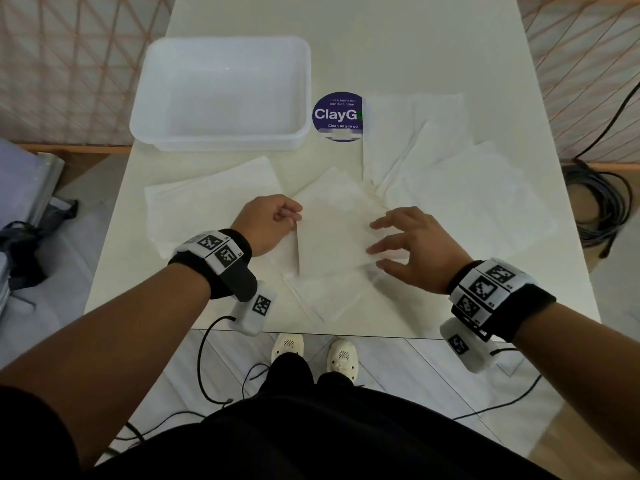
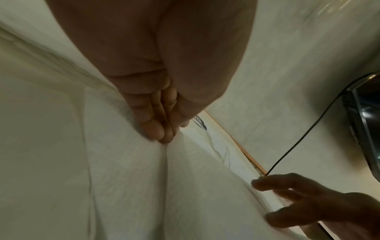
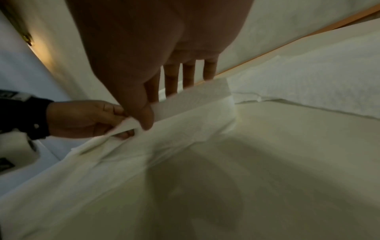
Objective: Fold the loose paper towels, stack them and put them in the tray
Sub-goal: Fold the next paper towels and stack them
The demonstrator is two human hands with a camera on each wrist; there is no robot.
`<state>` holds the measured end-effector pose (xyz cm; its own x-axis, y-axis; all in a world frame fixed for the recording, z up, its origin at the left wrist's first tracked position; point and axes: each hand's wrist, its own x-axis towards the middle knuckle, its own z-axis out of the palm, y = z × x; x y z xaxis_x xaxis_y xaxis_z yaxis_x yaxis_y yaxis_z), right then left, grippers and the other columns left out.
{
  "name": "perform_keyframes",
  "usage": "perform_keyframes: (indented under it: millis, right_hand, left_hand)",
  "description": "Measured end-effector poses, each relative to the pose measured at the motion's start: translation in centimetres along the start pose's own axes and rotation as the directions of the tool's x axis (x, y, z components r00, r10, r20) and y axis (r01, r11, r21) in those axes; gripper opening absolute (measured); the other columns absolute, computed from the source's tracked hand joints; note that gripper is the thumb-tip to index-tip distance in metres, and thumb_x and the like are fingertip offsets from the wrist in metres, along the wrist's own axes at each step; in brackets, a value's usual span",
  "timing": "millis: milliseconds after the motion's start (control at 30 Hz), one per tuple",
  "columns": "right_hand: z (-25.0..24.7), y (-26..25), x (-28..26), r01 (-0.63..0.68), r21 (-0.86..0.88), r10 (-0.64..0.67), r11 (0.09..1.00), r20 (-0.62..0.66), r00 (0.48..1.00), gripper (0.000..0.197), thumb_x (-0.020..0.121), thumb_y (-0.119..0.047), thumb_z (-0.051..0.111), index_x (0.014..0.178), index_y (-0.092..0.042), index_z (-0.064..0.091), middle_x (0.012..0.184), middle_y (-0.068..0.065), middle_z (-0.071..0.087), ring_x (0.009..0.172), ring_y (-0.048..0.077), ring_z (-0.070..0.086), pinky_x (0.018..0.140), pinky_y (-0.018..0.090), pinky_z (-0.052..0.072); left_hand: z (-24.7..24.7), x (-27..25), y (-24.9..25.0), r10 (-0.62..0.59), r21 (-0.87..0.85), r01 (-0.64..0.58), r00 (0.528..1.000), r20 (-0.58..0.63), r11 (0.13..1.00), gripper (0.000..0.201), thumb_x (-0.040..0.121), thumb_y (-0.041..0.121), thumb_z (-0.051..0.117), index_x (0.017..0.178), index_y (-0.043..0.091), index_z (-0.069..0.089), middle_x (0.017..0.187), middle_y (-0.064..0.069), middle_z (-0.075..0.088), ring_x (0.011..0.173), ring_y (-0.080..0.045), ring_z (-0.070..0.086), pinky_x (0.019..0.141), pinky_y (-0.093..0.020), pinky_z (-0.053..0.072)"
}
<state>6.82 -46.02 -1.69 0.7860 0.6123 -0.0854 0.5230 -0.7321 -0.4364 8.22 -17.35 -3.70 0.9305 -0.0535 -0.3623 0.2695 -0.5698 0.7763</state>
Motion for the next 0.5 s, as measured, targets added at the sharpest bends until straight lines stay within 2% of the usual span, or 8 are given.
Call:
perform_keyframes:
  millis: [33,100,167,233,300,333,400,500]
  right_hand:
    - [0.3,0.0,-0.2,-0.015,-0.043,0.018,0.999,0.065,0.998,0.030,0.078,-0.041,0.071,0.107,-0.035,0.070,0.134,-0.008,0.052,0.131,0.023,0.037,0.108,0.043,0.027]
    - [0.3,0.0,-0.3,-0.052,-0.105,0.069,0.993,0.160,0.985,0.048,0.074,-0.059,0.064,0.117,-0.037,0.064,0.142,-0.011,0.045,0.138,0.019,0.029,0.113,0.040,0.016]
    - [0.0,-0.3,-0.1,-0.094,-0.084,0.105,0.992,0.142,0.984,0.055,0.074,-0.065,0.053,0.121,-0.036,0.061,0.142,-0.012,0.045,0.138,0.018,0.029,0.115,0.040,0.015]
    - [-0.2,-0.9,0.4,-0.123,-0.017,0.124,0.992,0.047,0.991,0.048,0.085,-0.055,0.048,0.124,-0.030,0.060,0.139,-0.009,0.049,0.136,0.019,0.034,0.112,0.037,0.019]
    - [0.3,-1.7,1.2,-0.158,0.005,0.158,0.987,-0.013,0.987,0.039,0.095,-0.036,0.046,0.131,-0.024,0.054,0.142,-0.005,0.048,0.137,0.021,0.033,0.112,0.035,0.020]
    - [0.8,-2.0,1.6,-0.183,-0.021,0.183,0.983,0.005,0.983,0.041,0.098,-0.029,0.043,0.138,-0.021,0.047,0.147,-0.003,0.043,0.140,0.022,0.028,0.115,0.036,0.017]
    - [2.0,-2.6,2.1,-0.233,-0.108,0.245,0.966,0.112,0.963,0.050,0.101,-0.026,0.034,0.149,-0.018,0.023,0.158,-0.001,0.019,0.147,0.022,0.010,0.118,0.038,0.006]
    - [3.8,-2.8,1.9,-0.276,-0.188,0.315,0.943,0.233,0.920,0.059,0.103,-0.030,0.025,0.151,-0.016,-0.005,0.160,0.001,-0.012,0.146,0.024,-0.014,0.119,0.044,-0.004]
  left_hand:
    - [0.1,-0.1,0.1,-0.001,-0.004,0.001,1.000,-0.017,1.000,0.029,0.089,-0.003,0.050,0.107,0.016,0.064,0.098,0.002,0.069,0.086,-0.009,0.065,0.087,-0.022,0.052]
    - [0.4,-0.4,0.4,0.016,0.058,-0.013,0.998,-0.058,0.998,0.029,0.090,0.000,0.049,0.109,0.017,0.063,0.100,0.004,0.068,0.088,-0.009,0.064,0.082,-0.012,0.048]
    - [0.9,-0.9,1.0,0.080,0.156,-0.066,0.993,-0.091,0.986,0.027,0.092,0.005,0.049,0.115,0.014,0.061,0.106,0.003,0.065,0.091,-0.008,0.059,0.078,-0.006,0.042]
    - [1.7,-1.4,1.9,0.172,0.250,-0.141,0.980,-0.105,0.958,0.029,0.095,0.010,0.049,0.122,0.012,0.058,0.117,0.000,0.060,0.104,-0.011,0.055,0.089,-0.017,0.041]
    - [3.1,-1.7,2.7,0.229,0.344,-0.195,0.971,-0.062,0.919,0.035,0.097,0.015,0.046,0.132,0.013,0.052,0.134,-0.003,0.053,0.123,-0.018,0.047,0.104,-0.028,0.036]
    - [4.1,-1.8,3.0,0.236,0.385,-0.215,0.972,-0.008,0.897,0.040,0.099,0.018,0.043,0.139,0.013,0.045,0.144,-0.004,0.045,0.133,-0.019,0.039,0.110,-0.029,0.030]
    - [6.4,-1.9,3.6,0.228,0.487,-0.267,0.964,0.138,0.832,0.051,0.101,0.024,0.038,0.149,0.011,0.026,0.158,-0.005,0.021,0.146,-0.019,0.016,0.119,-0.031,0.014]
    - [9.3,-2.3,3.5,0.126,0.625,-0.278,0.953,0.276,0.730,0.062,0.103,0.036,0.025,0.152,0.008,-0.002,0.160,-0.009,-0.011,0.147,-0.022,-0.012,0.120,-0.034,-0.004]
